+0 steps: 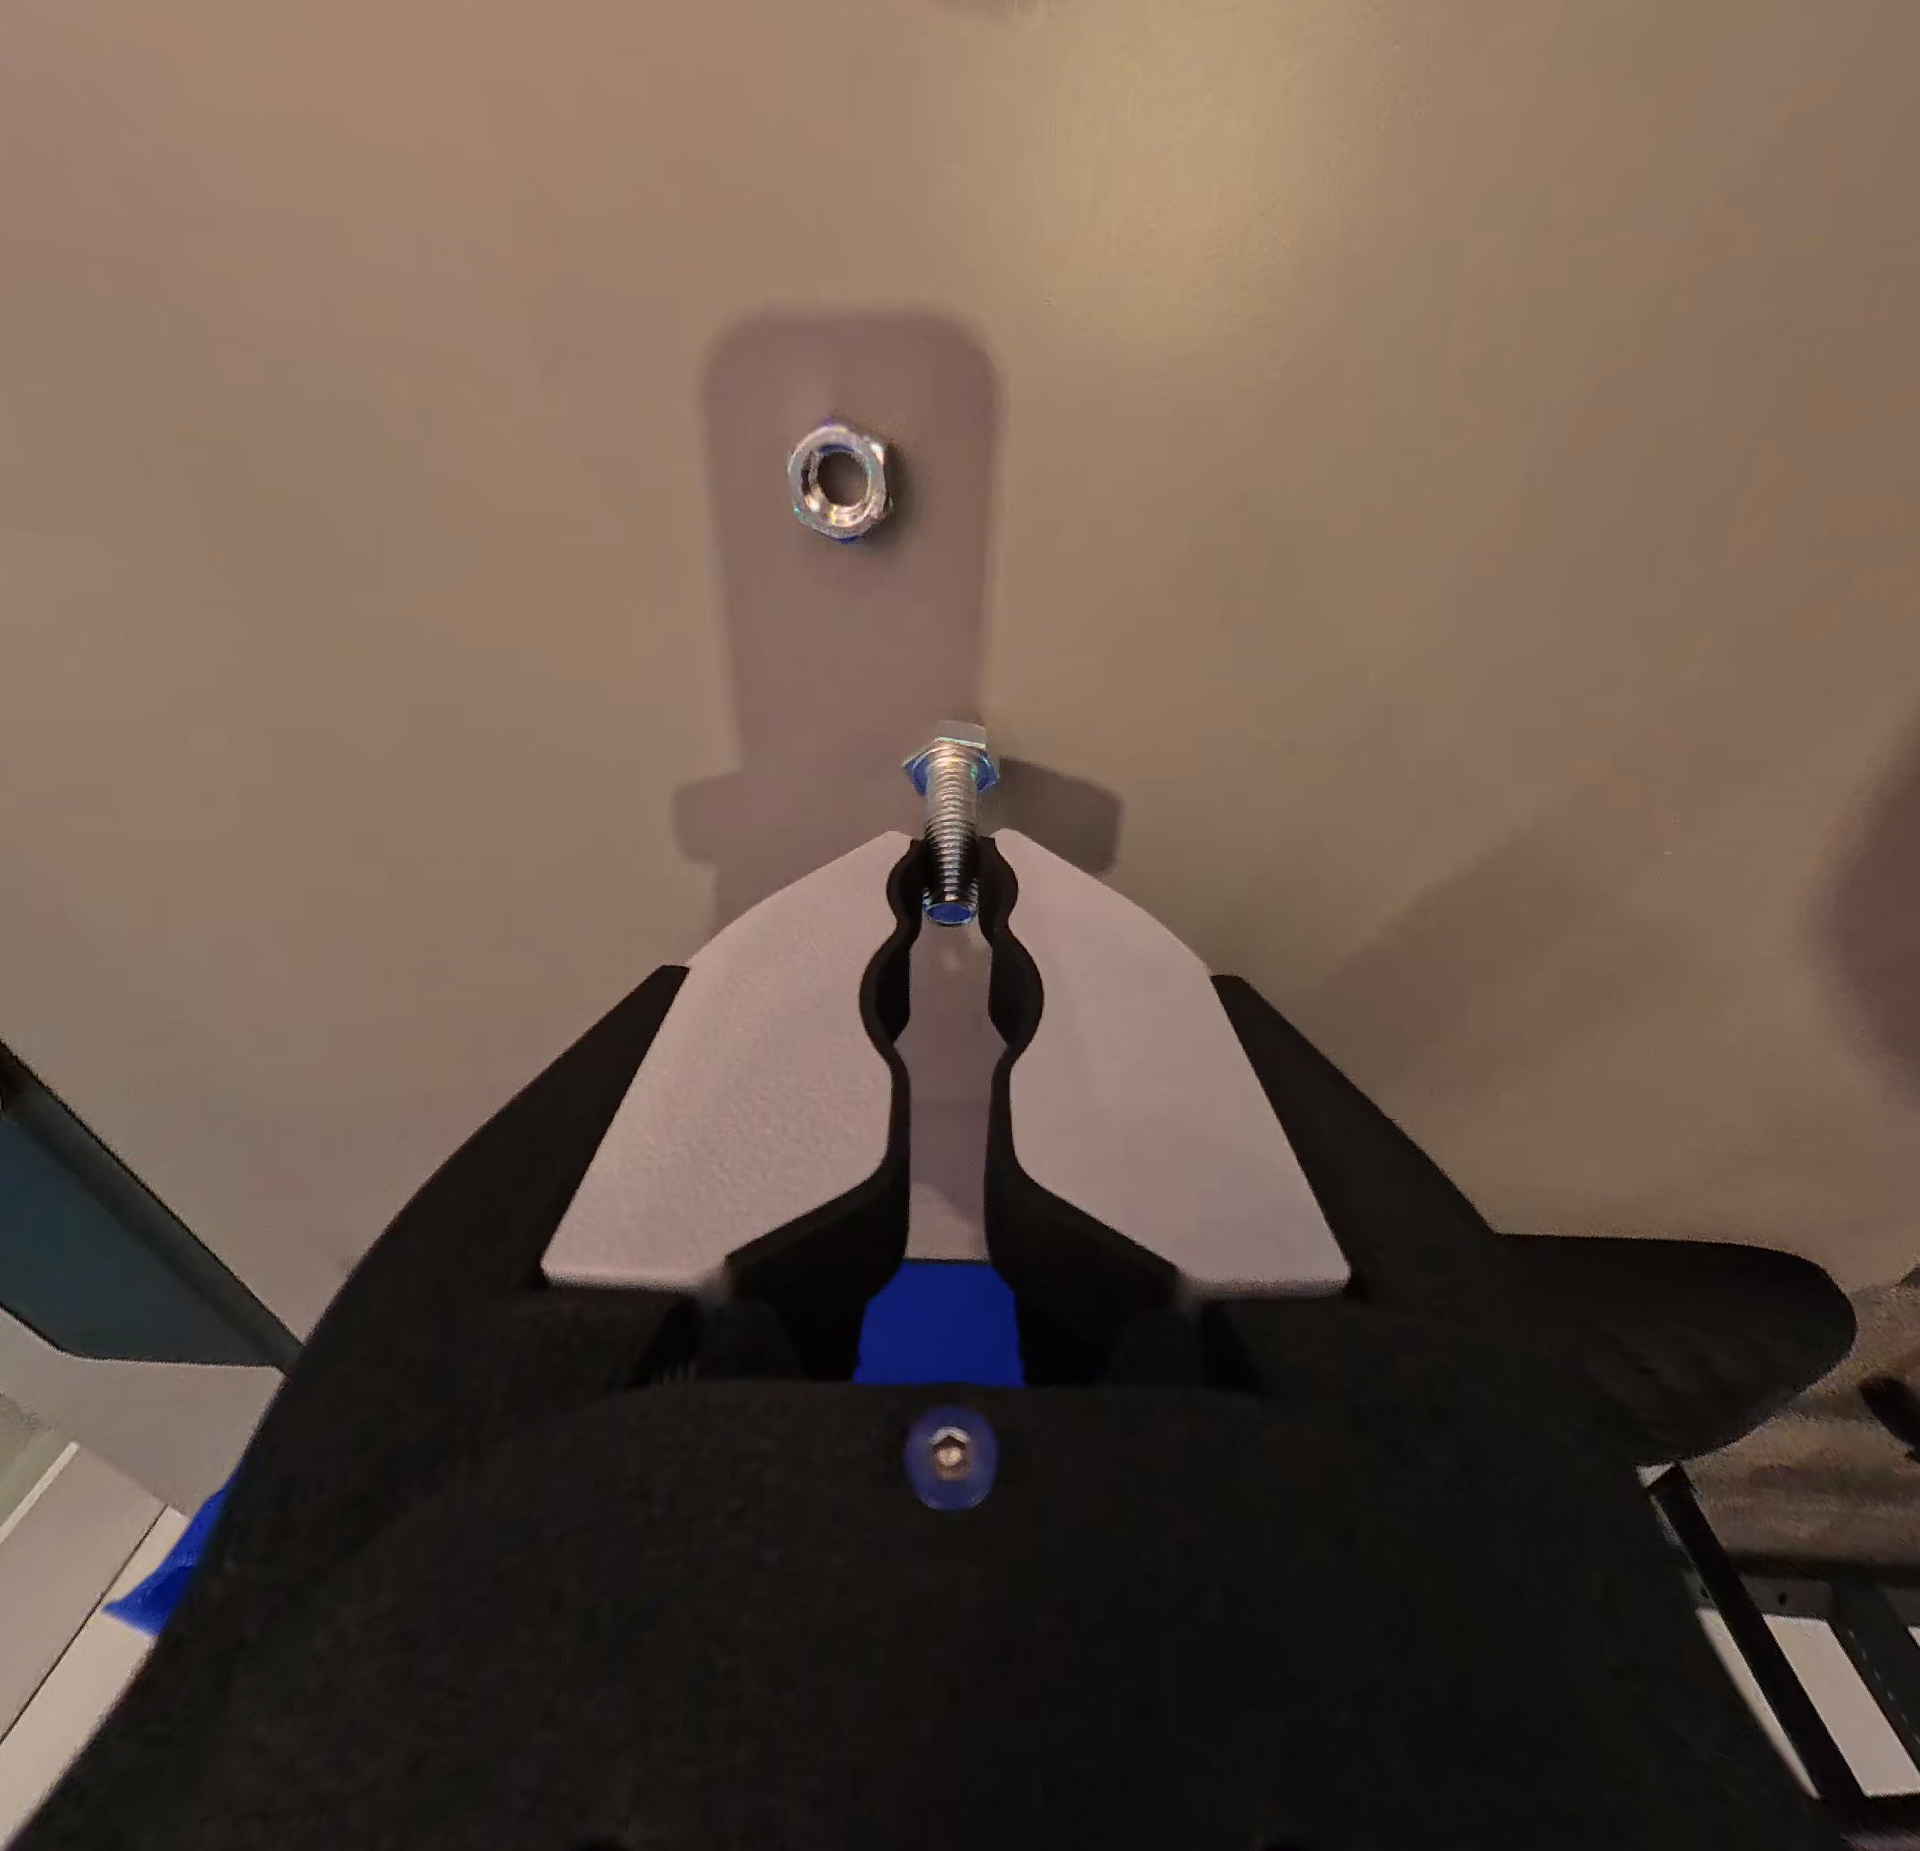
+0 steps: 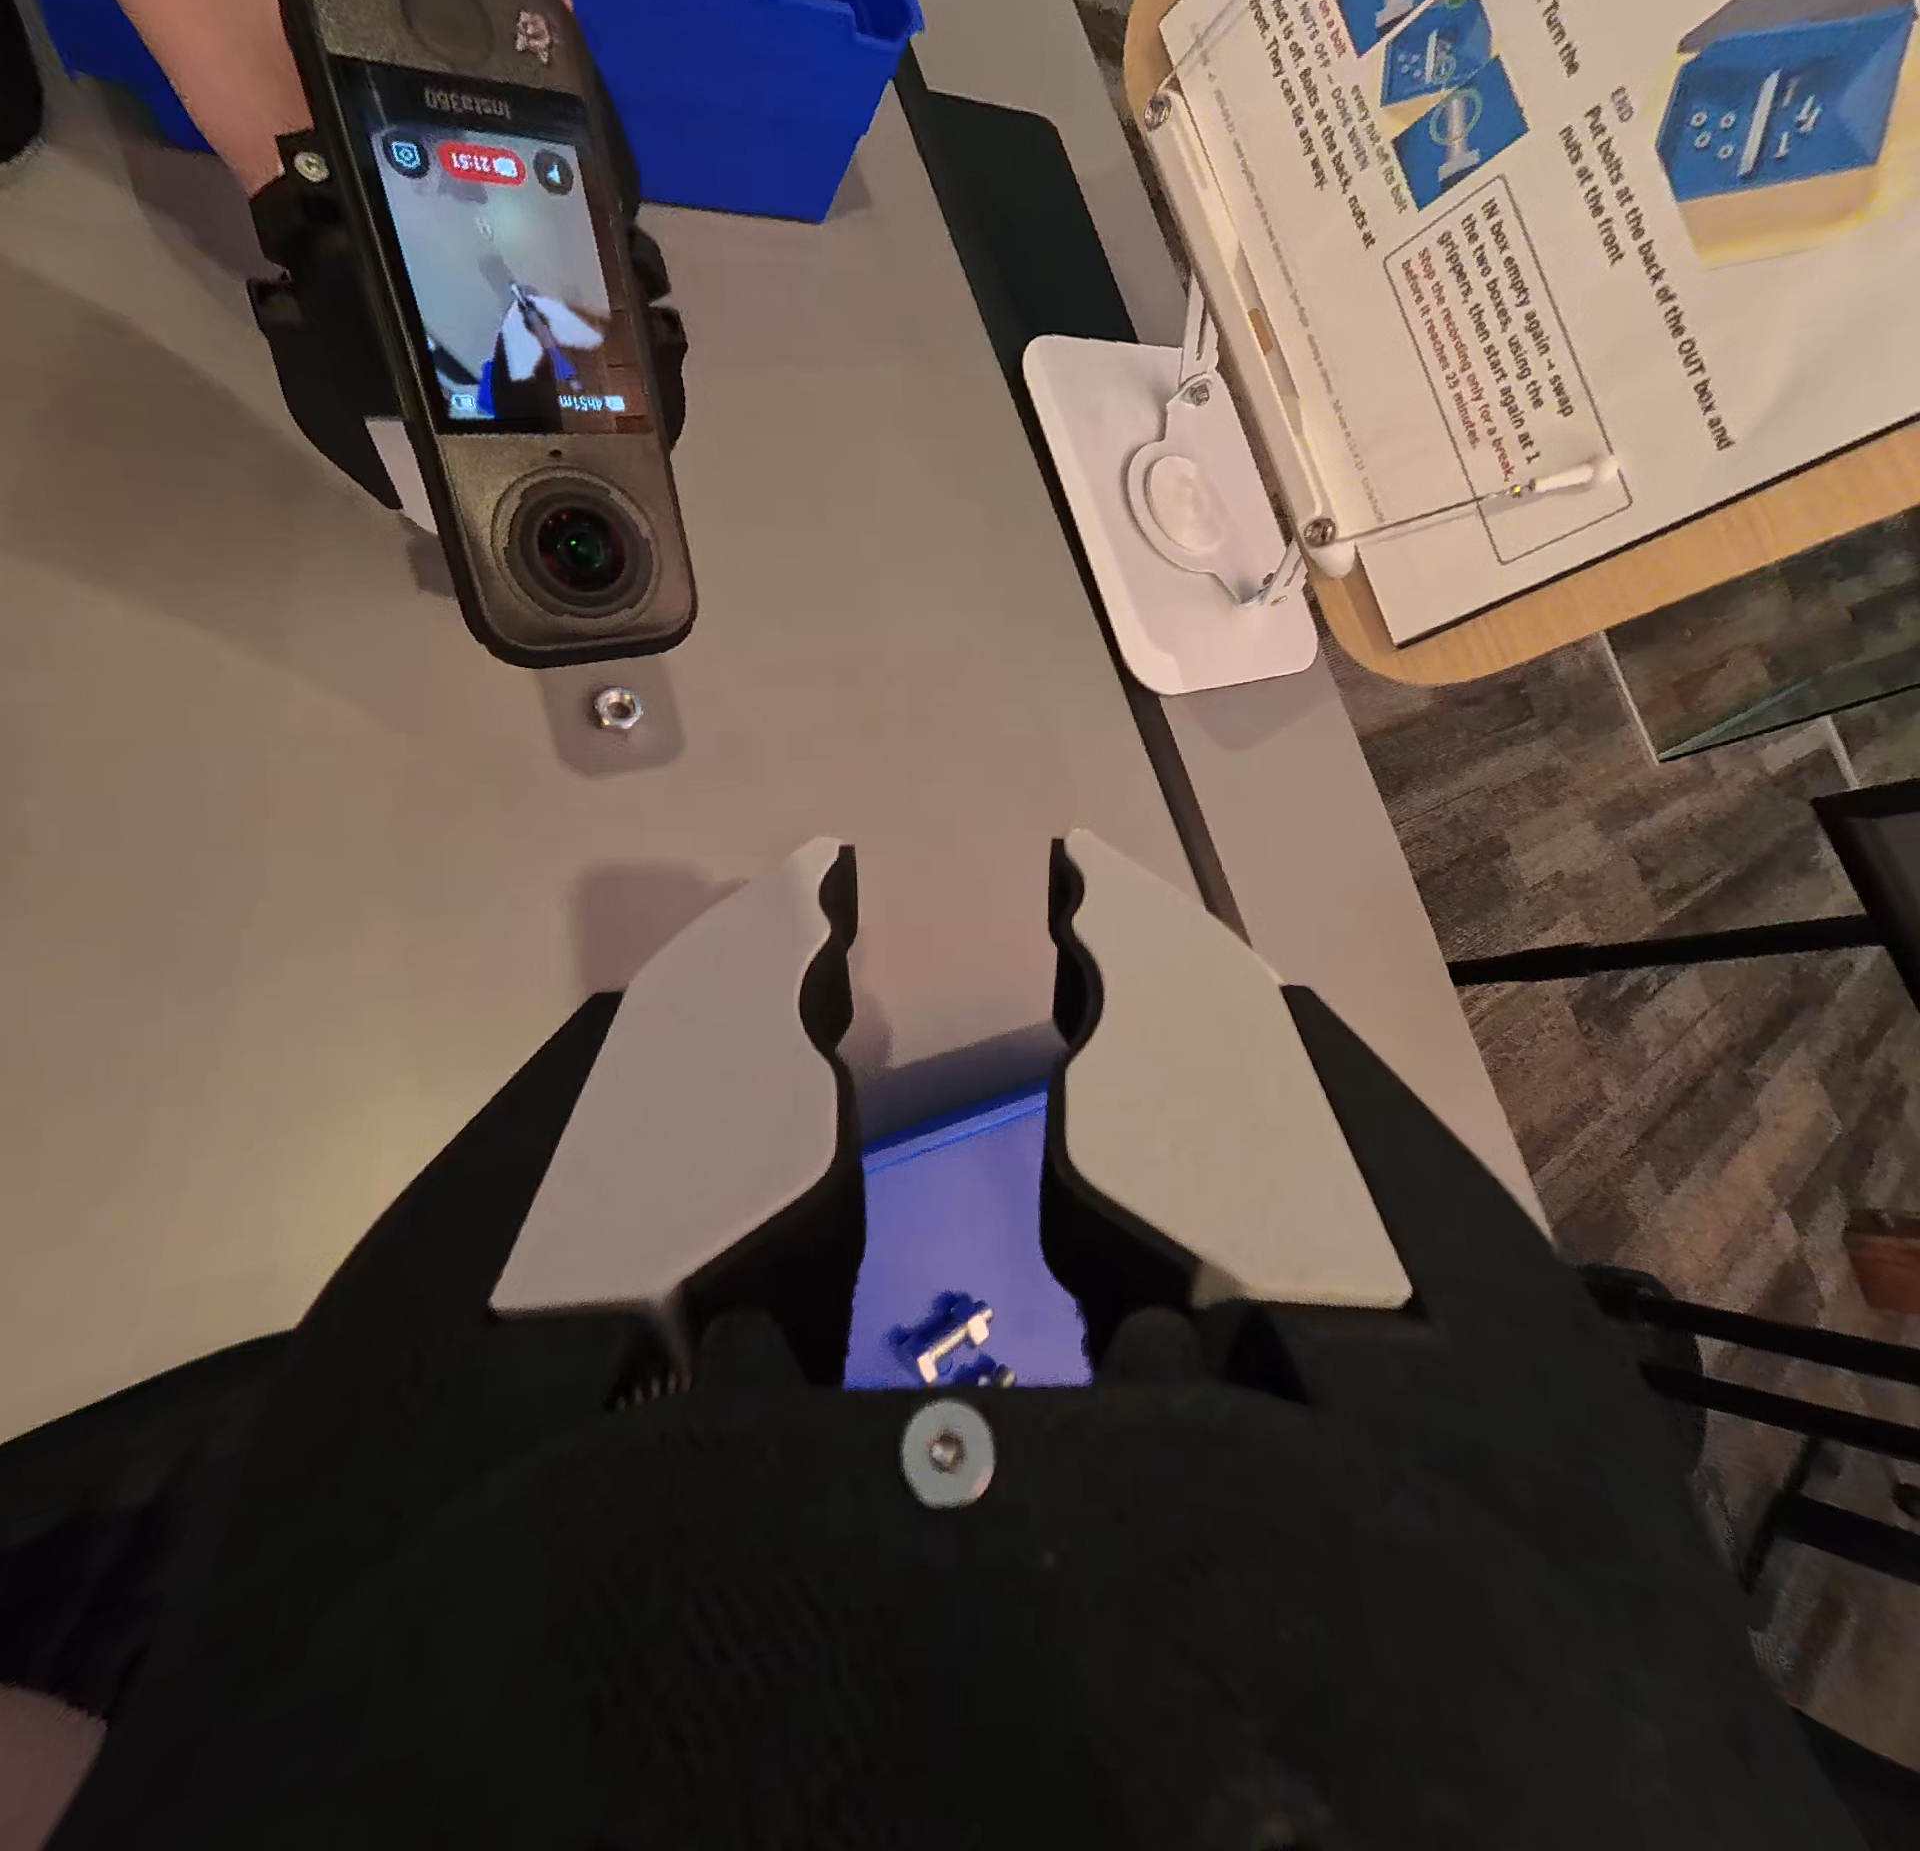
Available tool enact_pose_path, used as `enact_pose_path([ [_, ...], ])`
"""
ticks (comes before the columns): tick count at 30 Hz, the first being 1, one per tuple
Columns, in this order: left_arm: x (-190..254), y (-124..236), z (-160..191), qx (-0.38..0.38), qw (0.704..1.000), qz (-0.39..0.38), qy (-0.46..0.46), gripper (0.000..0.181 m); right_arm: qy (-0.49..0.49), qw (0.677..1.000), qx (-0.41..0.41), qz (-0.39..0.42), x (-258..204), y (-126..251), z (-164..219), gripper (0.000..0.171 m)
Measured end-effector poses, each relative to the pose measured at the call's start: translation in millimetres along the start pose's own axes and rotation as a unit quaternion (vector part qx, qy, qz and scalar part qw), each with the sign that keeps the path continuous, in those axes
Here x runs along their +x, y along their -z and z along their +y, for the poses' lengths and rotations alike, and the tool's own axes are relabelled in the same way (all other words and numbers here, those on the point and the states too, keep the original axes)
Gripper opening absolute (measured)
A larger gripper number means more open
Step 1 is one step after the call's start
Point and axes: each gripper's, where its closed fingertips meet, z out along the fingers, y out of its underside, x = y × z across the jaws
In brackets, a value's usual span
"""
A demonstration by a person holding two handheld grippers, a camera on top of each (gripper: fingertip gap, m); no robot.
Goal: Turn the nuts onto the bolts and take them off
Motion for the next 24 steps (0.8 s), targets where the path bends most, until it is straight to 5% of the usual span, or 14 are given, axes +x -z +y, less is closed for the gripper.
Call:
enact_pose_path([
  [9, -4, -2, -15, 0.041, 0.999, 0.011, 0.02, 0.018, -0.011, 1.0, -0.013, -0.022, -2, -2, 11, 0.036],
  [14, -23, 47, -14, 0.193, 0.976, -0.028, 0.094, 0.025, -0.034, 0.996, -0.028, -0.077, -15, -21, 16, 0.036],
  [19, -34, 133, 30, 0.451, 0.86, -0.076, 0.227, 0.024, -0.034, 0.988, -0.038, -0.144, -50, -79, -9, 0.036],
  [24, -3, 175, 84, 0.567, 0.772, -0.125, 0.26, 0.026, 0.006, 0.973, -0.069, -0.219, -118, -144, -29, 0.029],
])
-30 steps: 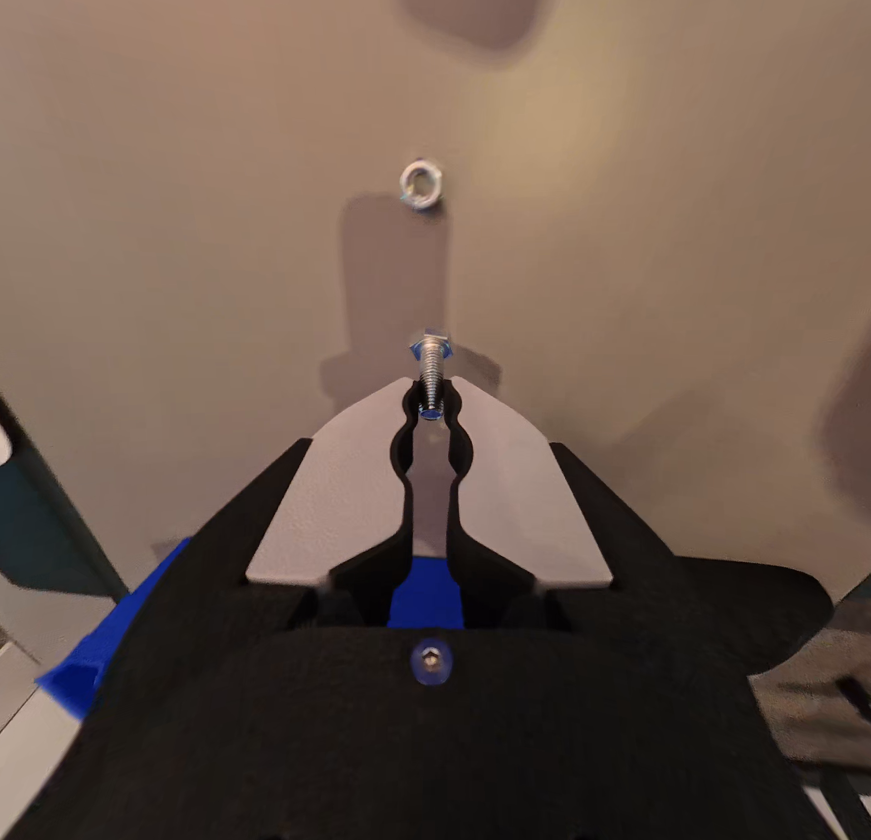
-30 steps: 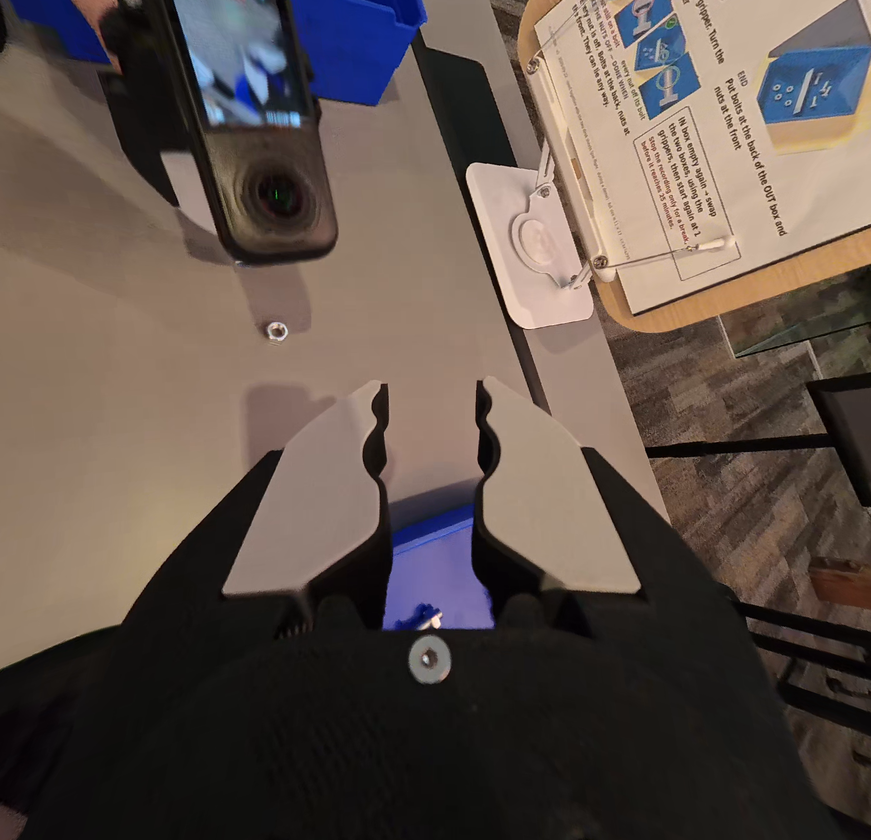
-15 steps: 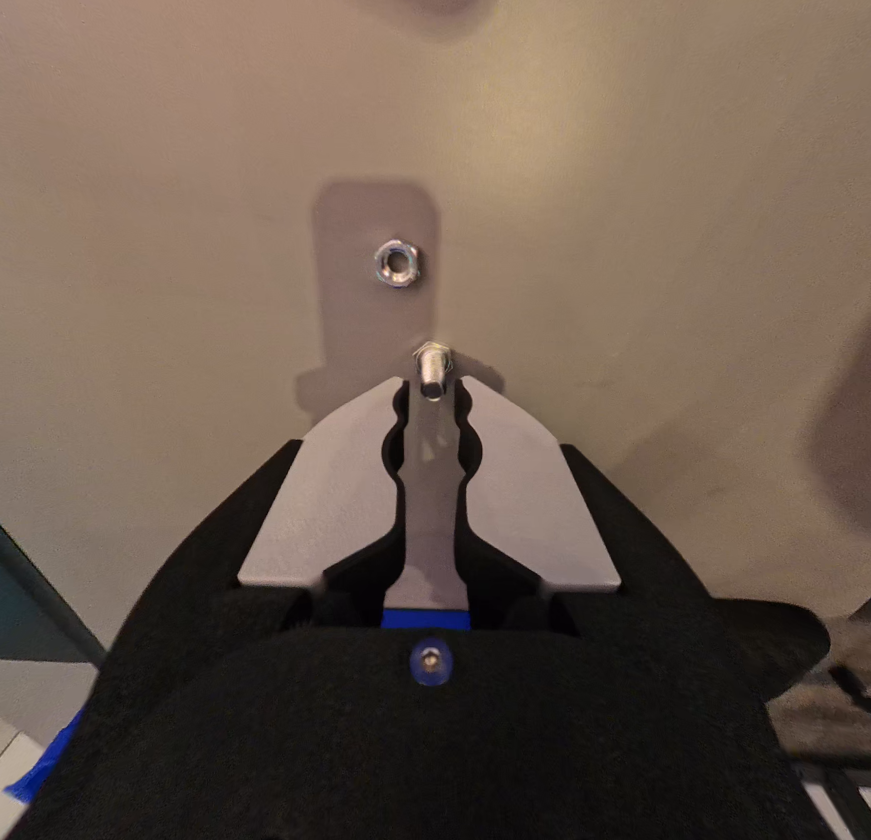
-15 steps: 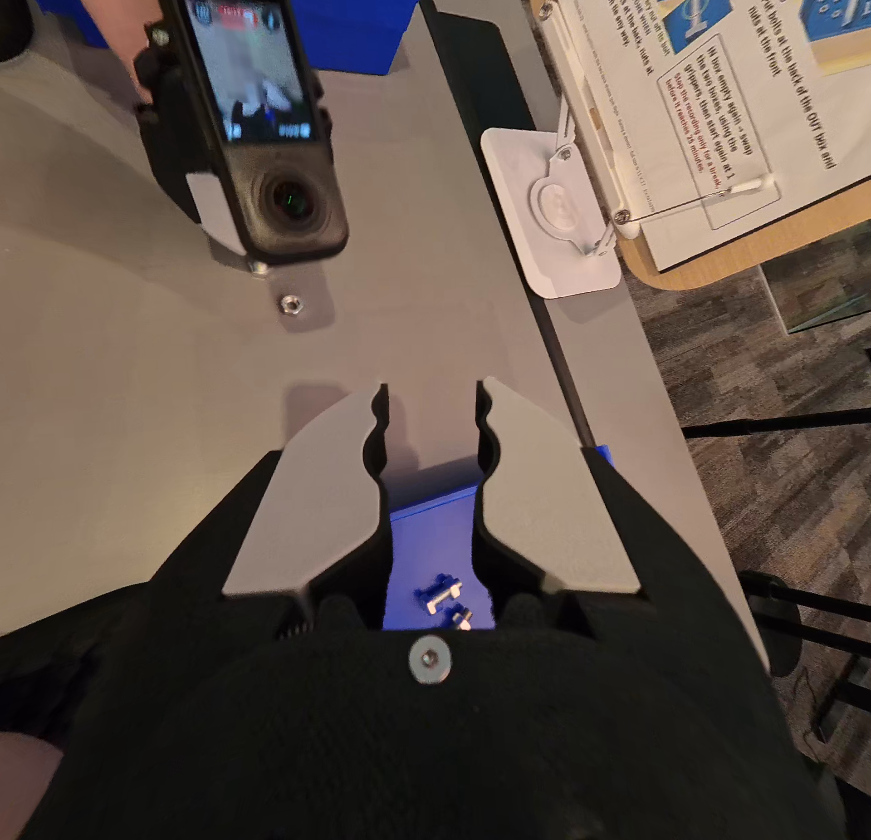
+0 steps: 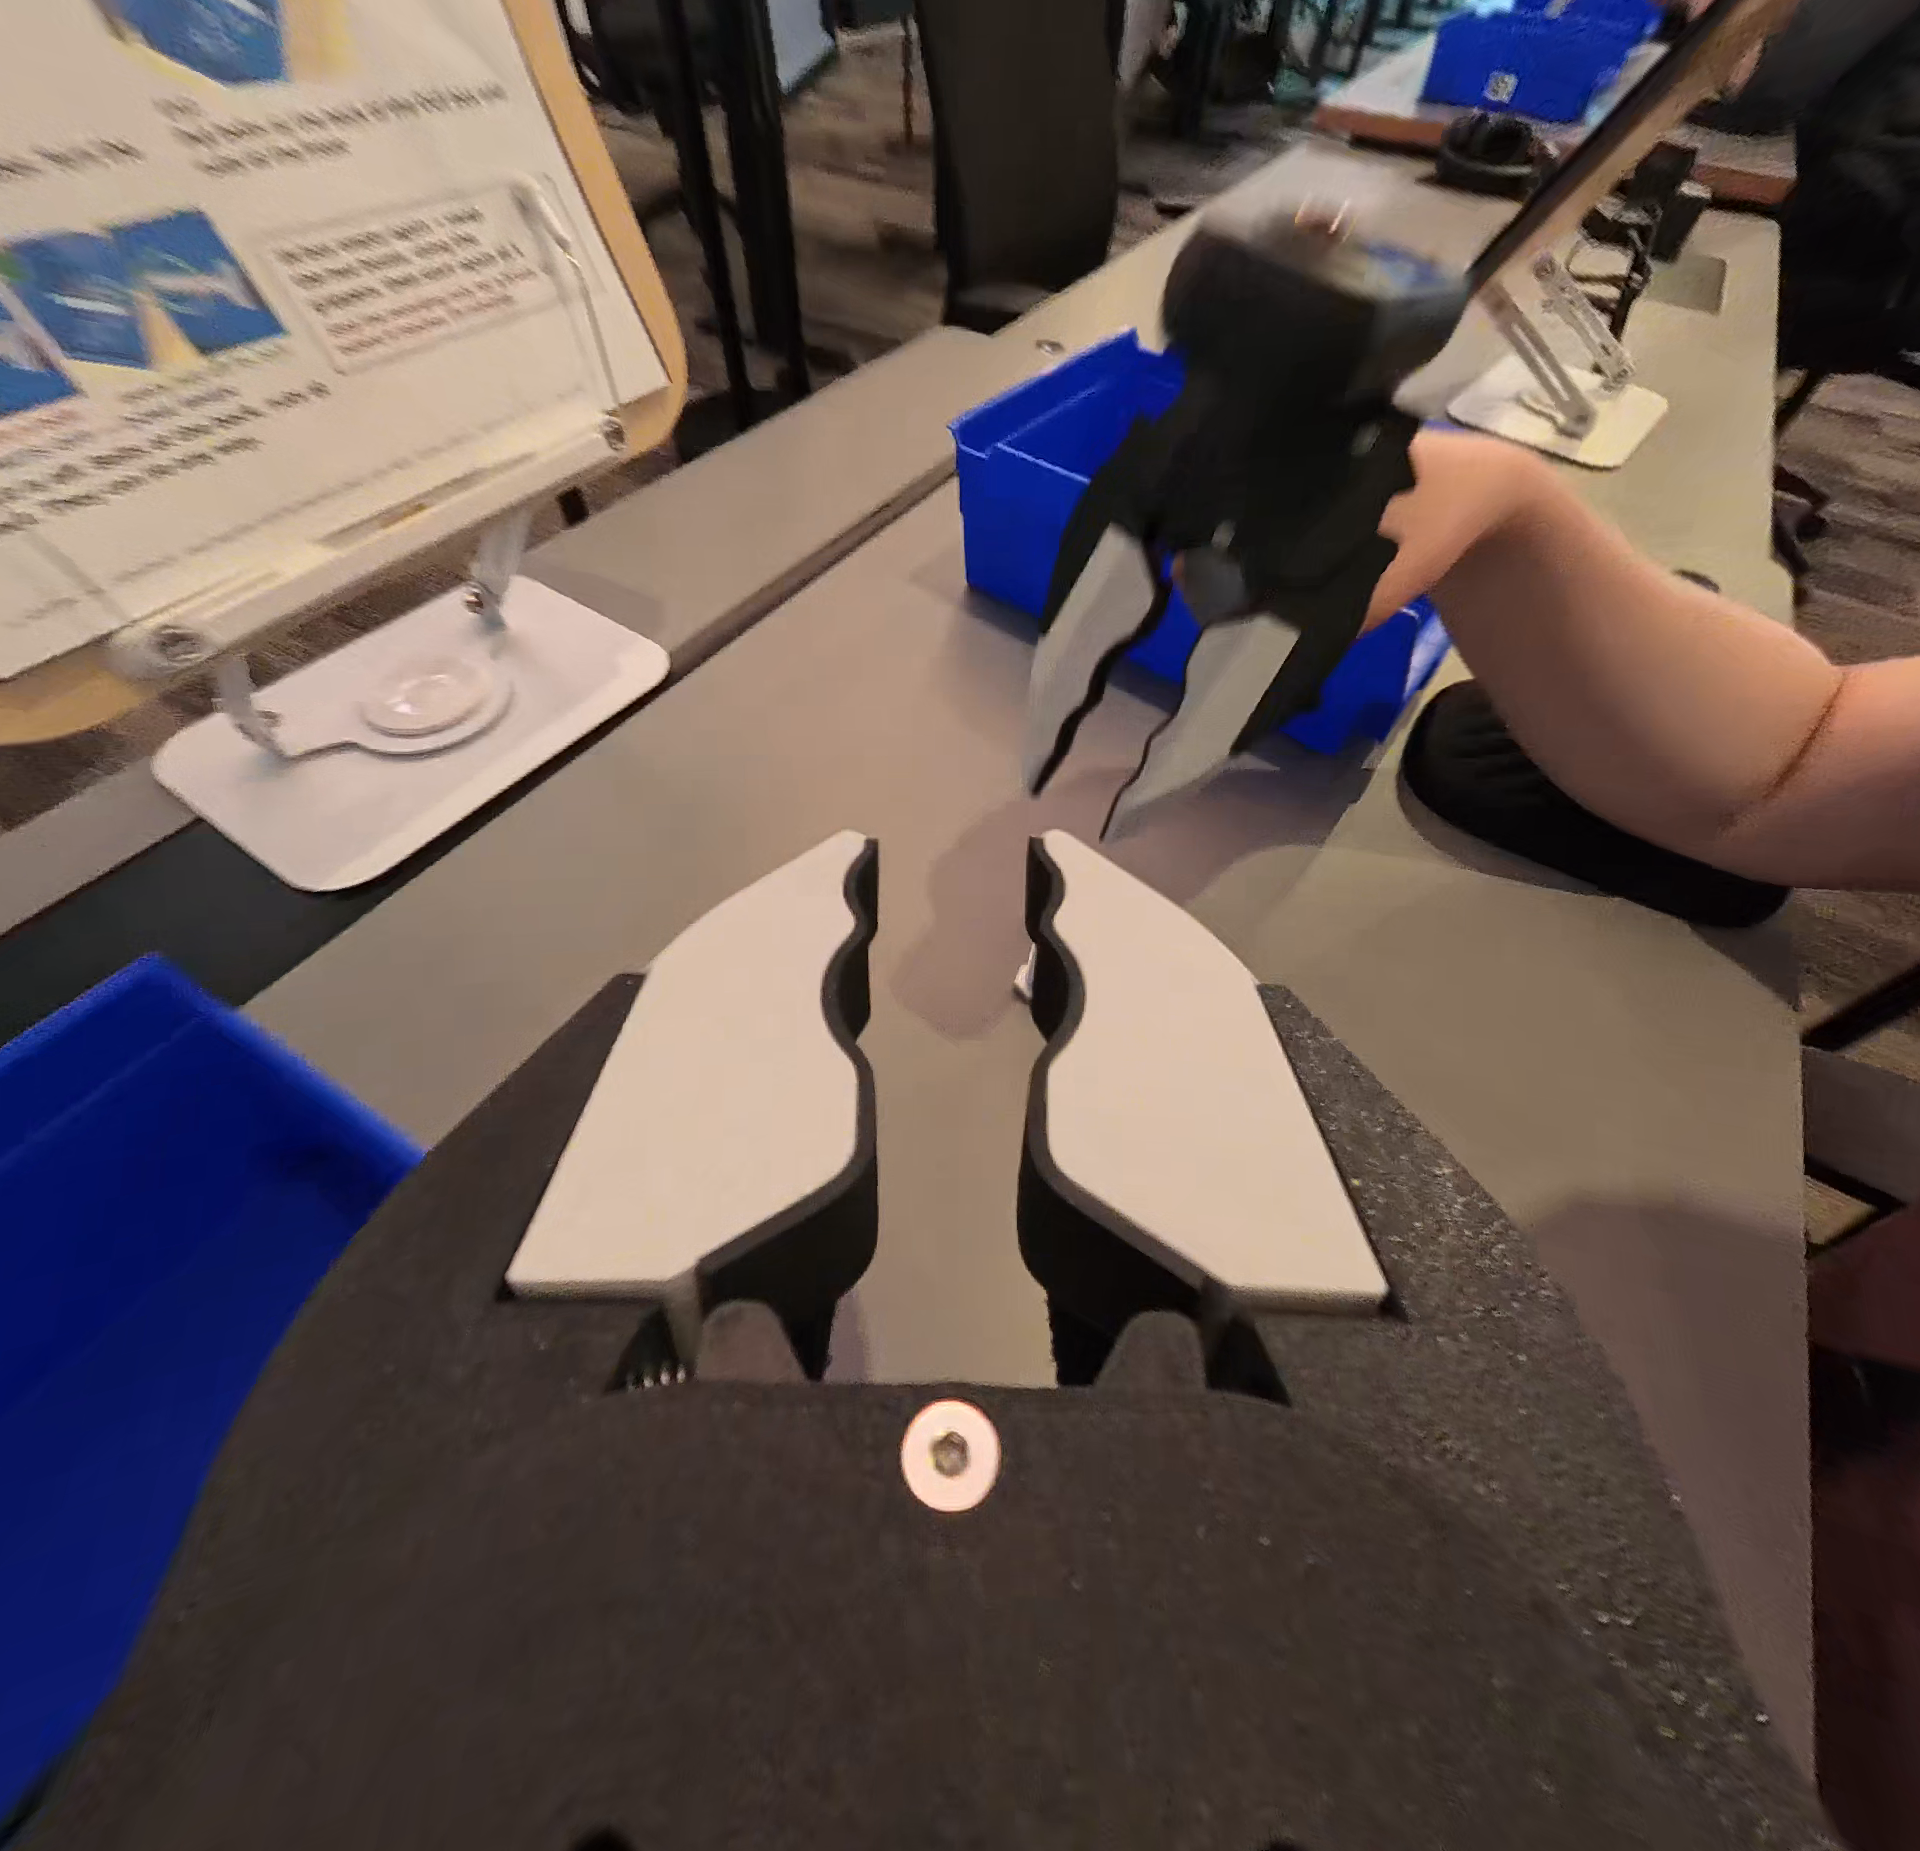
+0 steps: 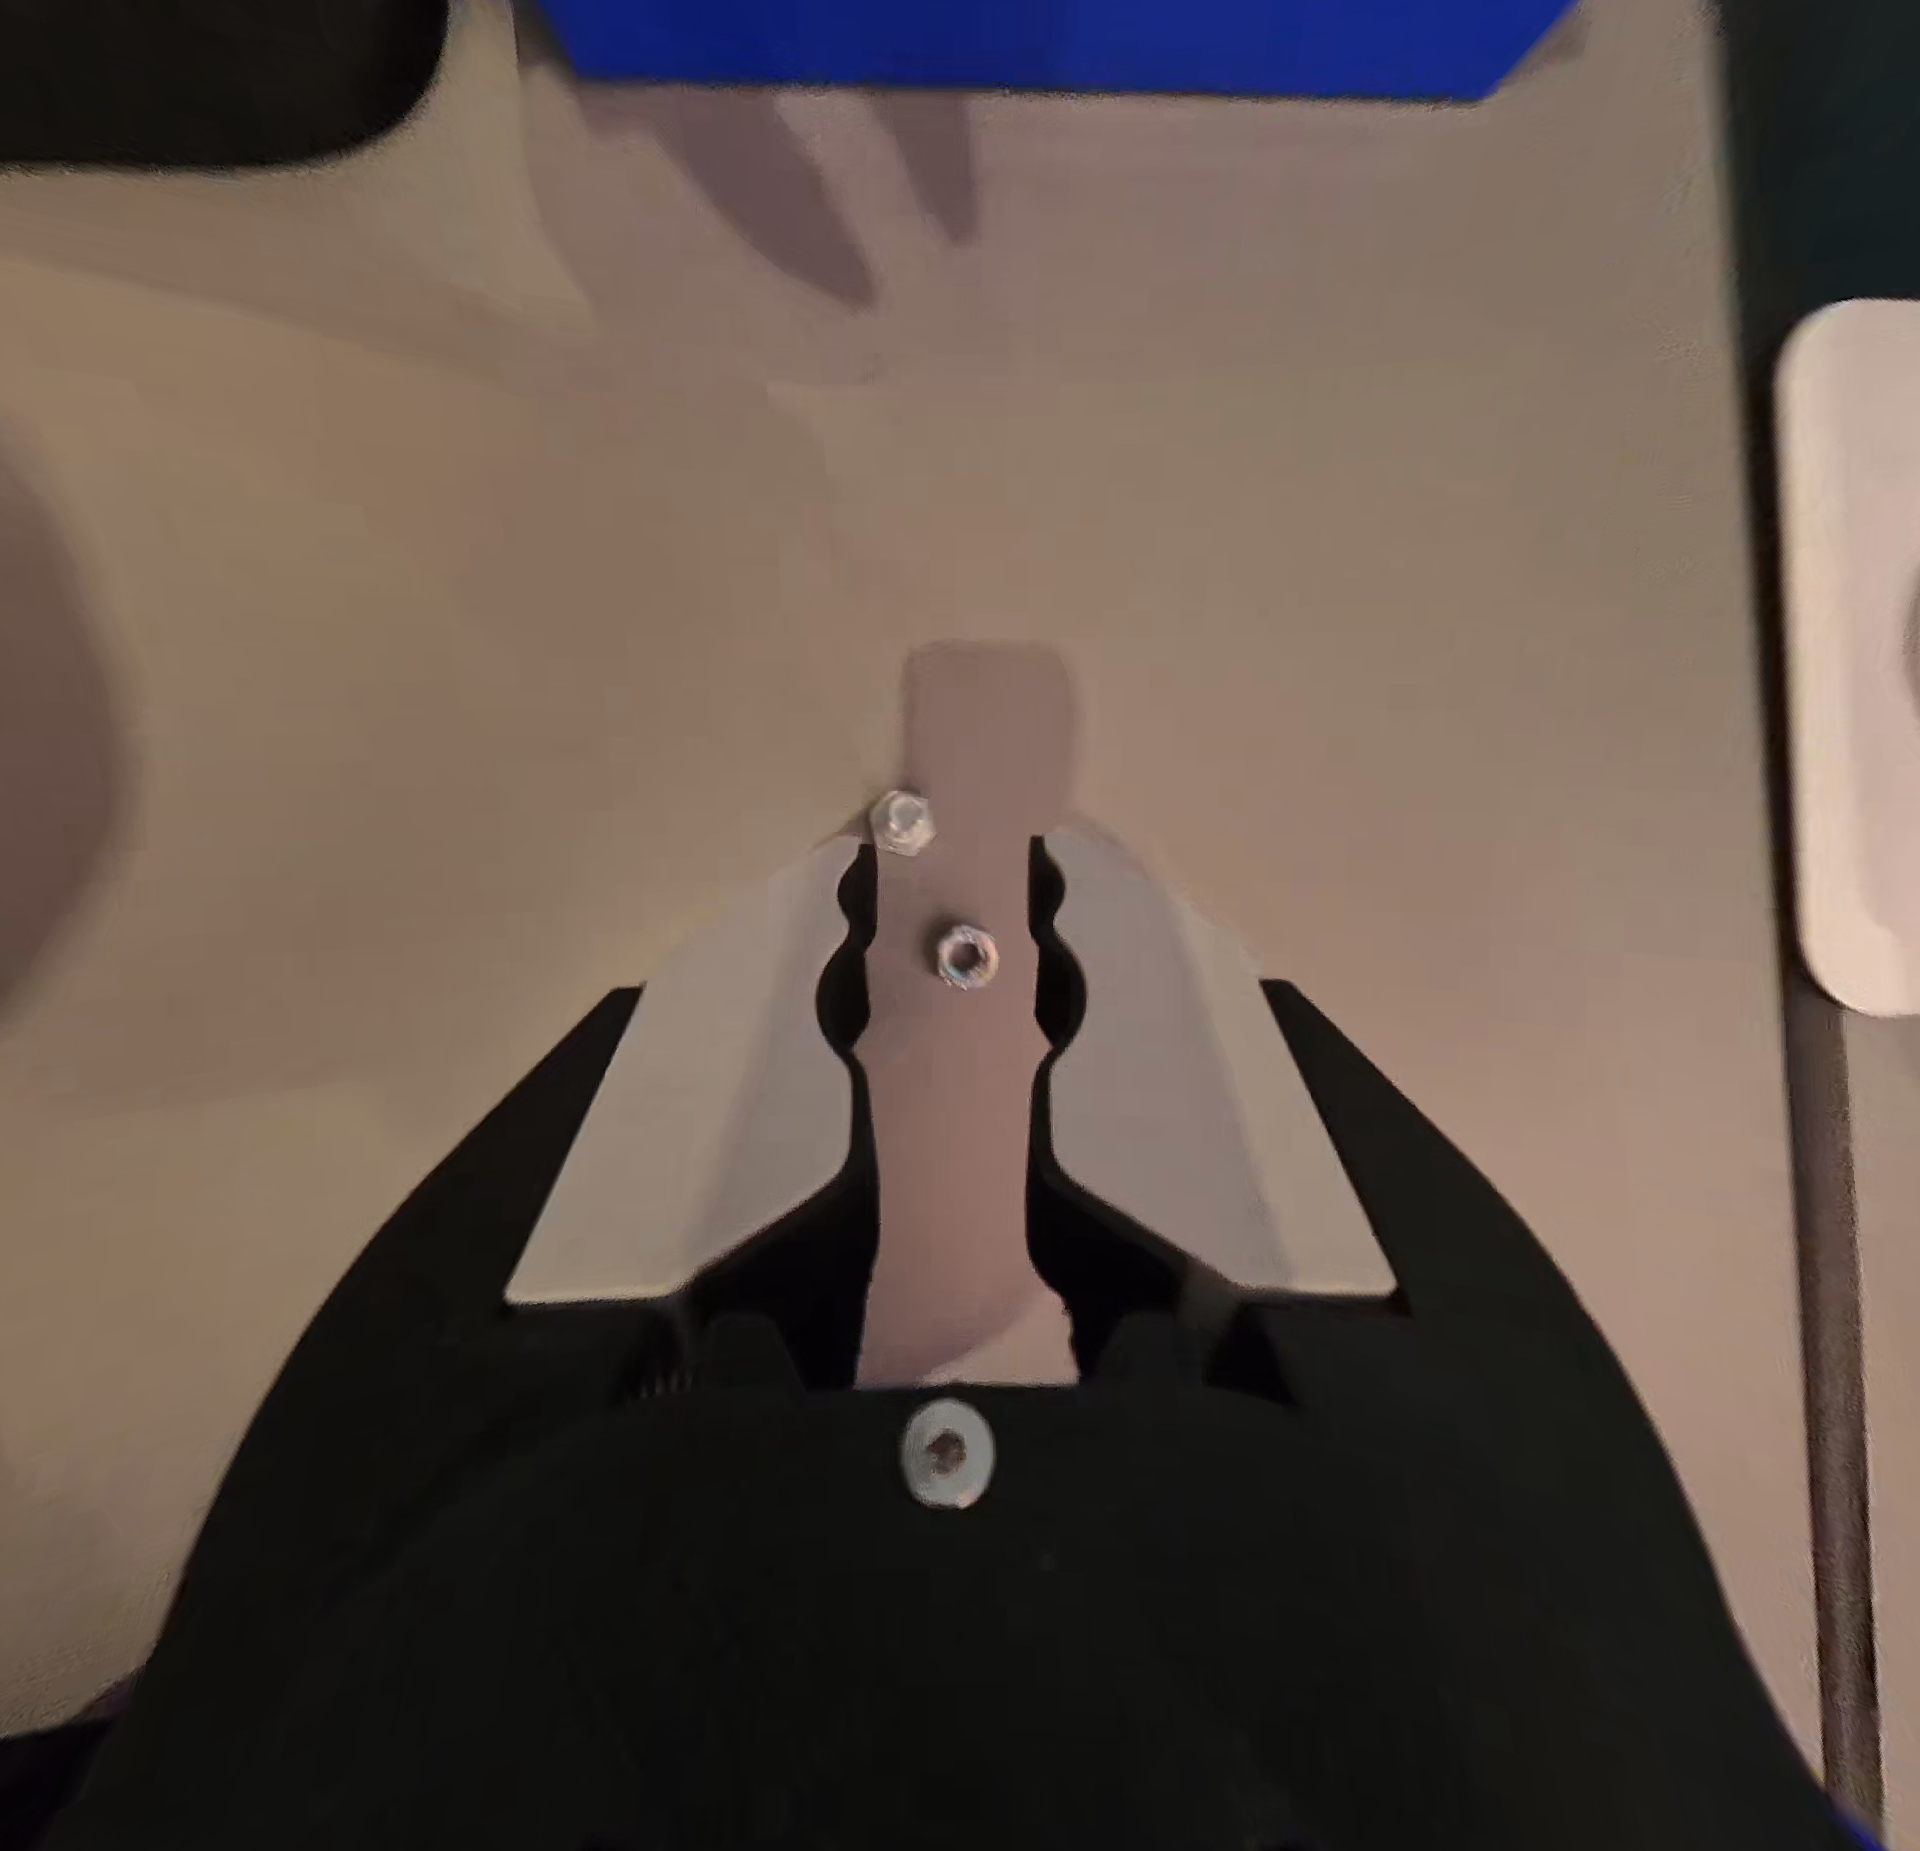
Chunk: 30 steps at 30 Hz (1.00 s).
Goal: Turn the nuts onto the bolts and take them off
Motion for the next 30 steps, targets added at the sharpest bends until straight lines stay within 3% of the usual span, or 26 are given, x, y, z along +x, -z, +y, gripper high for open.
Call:
enact_pose_path([
  [4, 5, 33, 17, 0.008, 0.998, -0.052, -0.019, 0.027, 0.024, 0.997, -0.066, -0.009, -11, -39, 13, 0.028],
  [8, 15, 51, 33, 0.004, 0.998, -0.063, -0.017, 0.027, 0.016, 0.997, -0.072, -0.021, -15, -57, 15, 0.025],
  [11, 19, 60, 39, 0.004, 0.997, -0.07, -0.018, 0.027, 0.008, 0.996, -0.088, -0.028, -15, -63, 23, 0.012],
  [16, 20, 63, 41, 0.009, 0.998, -0.061, -0.009, 0.027, -0.011, 0.997, -0.066, -0.037, -13, -50, 17, 0.011],
  [21, 45, 16, 51, 0.009, 0.999, 0.031, 0.004, 0.031, -0.077, 0.988, 0.1, -0.093, -16, 14, -32, 0.01],
  [24, 55, -23, 54, 0.011, 0.999, 0.046, -0.013, 0.032, -0.058, 0.973, 0.185, -0.124, -30, 50, -57, 0.01],
  [30, 71, -65, 37, 0.004, 0.997, 0.06, -0.055, 0.039, 0.002, 0.974, 0.211, -0.078, -46, 79, -76, 0.01],
])
